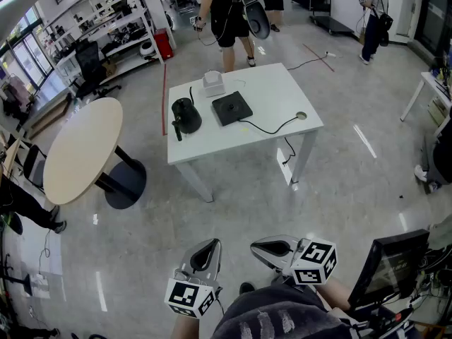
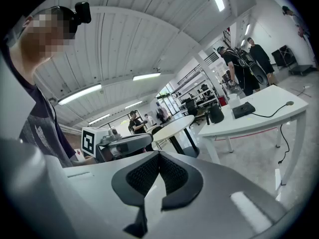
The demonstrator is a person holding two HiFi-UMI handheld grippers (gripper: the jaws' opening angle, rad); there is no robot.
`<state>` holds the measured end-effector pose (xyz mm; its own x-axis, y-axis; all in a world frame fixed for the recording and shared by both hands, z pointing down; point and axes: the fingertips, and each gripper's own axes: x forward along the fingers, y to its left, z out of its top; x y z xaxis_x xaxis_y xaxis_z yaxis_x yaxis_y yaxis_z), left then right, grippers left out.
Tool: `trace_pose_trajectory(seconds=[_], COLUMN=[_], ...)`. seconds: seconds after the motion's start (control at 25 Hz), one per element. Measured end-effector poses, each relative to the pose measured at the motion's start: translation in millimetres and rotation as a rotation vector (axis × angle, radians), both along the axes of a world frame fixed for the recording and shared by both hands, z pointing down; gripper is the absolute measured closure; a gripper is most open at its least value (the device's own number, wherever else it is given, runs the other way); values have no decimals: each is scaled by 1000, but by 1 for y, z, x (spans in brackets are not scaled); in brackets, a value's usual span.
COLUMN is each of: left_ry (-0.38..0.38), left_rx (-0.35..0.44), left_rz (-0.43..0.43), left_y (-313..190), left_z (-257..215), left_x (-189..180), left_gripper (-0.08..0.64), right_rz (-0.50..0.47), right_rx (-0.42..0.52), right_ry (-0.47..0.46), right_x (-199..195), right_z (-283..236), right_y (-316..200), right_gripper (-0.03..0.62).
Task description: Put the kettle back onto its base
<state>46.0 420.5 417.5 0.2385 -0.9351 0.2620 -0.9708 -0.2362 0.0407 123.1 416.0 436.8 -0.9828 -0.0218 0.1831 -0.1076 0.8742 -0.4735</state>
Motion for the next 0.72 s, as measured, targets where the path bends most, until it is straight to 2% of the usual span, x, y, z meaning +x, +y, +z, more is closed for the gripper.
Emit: trace_pose_trajectory(seconds=[0.24,0.52,0.72], left_ry=[-24,-42,-86], left_rx=[-14,-36,-31], left_rz=[7,-26,9], left_y=[-49,-92,-122], left_z=[4,9,5], left_x=[35,71,95], left_gripper=[558,558,558], right_rz=[2,-50,-50], right_rx=[-50,-42,-54], right_ry=[9,11,-4], right_x=[38,71,84], right_z=[19,19,22], right_y=[-41,-79,-103], right_gripper=[591,591,591])
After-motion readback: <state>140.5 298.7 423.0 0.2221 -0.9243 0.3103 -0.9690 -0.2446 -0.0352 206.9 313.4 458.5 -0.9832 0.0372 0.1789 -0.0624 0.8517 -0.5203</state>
